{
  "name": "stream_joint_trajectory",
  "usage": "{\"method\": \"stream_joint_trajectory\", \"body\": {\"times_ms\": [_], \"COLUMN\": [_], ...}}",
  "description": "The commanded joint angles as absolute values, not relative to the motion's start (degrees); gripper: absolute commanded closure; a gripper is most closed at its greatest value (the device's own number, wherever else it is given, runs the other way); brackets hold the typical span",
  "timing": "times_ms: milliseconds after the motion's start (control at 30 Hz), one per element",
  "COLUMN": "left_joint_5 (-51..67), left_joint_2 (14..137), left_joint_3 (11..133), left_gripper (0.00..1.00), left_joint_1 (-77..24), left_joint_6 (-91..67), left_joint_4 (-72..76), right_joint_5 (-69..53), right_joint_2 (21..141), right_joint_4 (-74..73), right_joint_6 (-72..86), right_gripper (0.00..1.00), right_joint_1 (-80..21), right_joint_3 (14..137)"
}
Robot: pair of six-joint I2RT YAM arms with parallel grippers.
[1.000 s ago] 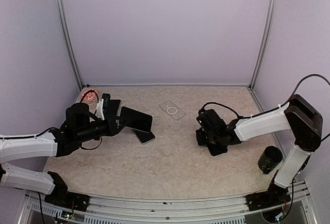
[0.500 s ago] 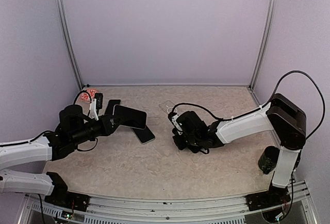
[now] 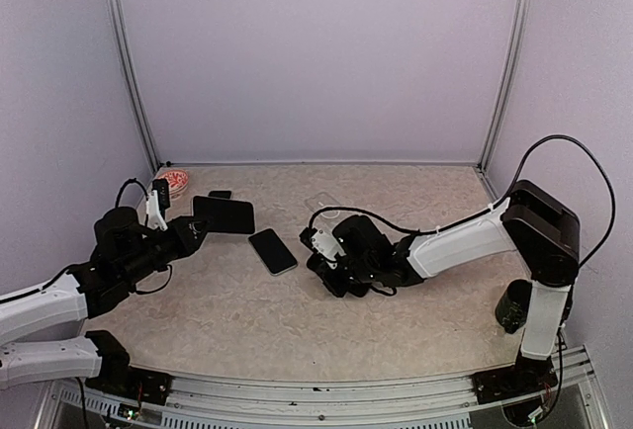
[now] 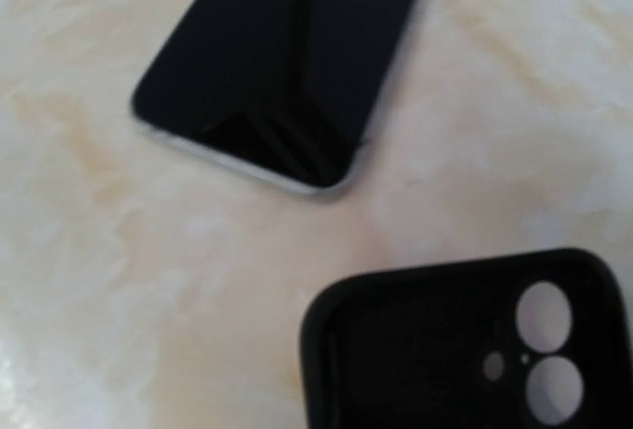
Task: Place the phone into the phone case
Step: Place the phone case at the center of the board.
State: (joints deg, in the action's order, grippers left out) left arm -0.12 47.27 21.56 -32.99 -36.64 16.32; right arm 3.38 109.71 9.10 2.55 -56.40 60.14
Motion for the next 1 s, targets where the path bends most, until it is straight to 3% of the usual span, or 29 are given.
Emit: {"method": "stream_joint_trajectory", "body": {"times_ms": [0, 233, 367, 567, 600, 767, 967], "left_joint_5": [-1.0, -0.8, -0.5, 1.5, 1.9, 4.7, 9.2], "left_joint_2": [46.3, 46.3, 46.5, 47.0, 47.2, 48.5, 49.9], "left_joint_3": [21.4, 21.4, 21.4, 21.4, 21.4, 21.5, 21.3], "left_gripper": [1.0, 1.0, 1.0, 1.0, 1.0, 1.0, 1.0], "left_joint_1": [-32.3, -32.1, -32.0, -31.9, -31.9, -31.8, -31.8], "left_joint_6": [-37.8, -38.0, -38.0, -37.9, -37.8, -37.8, -37.4], "left_joint_4": [19.0, 19.4, 19.7, 21.1, 21.5, 23.2, 27.1], "right_joint_5": [-1.4, -1.5, -1.2, -1.5, -1.3, -2.5, -11.2], "right_joint_2": [111.6, 111.9, 111.1, 106.4, 105.4, 100.4, 95.2], "right_joint_4": [9.8, 8.7, 7.7, 8.6, 9.2, 12.3, 16.8], "right_joint_6": [0.6, 0.8, 1.2, 3.4, 4.1, 5.9, 13.4], "right_gripper": [0.95, 0.92, 0.83, 0.51, 0.4, 0.03, 0.0], "right_joint_1": [-57.4, -57.6, -57.6, -57.6, -57.6, -57.0, -52.1], "right_joint_3": [61.8, 62.1, 62.1, 60.3, 59.7, 56.1, 51.4]}}
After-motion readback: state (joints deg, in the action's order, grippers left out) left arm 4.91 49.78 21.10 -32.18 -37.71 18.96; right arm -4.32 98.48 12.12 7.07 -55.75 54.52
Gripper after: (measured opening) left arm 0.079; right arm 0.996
